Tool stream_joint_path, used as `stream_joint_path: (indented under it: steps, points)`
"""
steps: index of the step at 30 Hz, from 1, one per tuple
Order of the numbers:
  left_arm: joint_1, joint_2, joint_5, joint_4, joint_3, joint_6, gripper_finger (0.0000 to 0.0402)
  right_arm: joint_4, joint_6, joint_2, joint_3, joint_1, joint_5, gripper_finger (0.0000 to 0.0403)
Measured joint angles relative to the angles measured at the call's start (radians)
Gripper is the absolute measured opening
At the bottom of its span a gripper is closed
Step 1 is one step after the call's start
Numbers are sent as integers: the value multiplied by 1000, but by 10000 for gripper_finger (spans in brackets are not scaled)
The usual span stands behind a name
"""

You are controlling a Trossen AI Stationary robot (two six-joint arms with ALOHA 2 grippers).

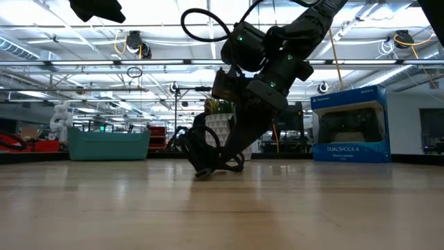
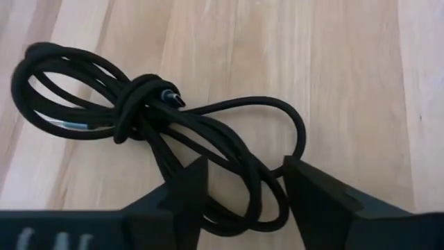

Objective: Pick and place USB-C Cables
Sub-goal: Put the black USB cable into the blue bin

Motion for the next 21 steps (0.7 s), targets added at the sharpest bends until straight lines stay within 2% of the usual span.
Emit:
stream_joint_path:
  steps: [14,19,21]
  points:
    - [0,0,0,0,0,6,129,-14,-62,-23,-1,0,2,24]
    - [0,0,0,0,0,7,129,-57,-76,-85,-1,0,14,9]
    - [0,0,0,0,0,15,129,-80,-73,-119,-1,7,60,13]
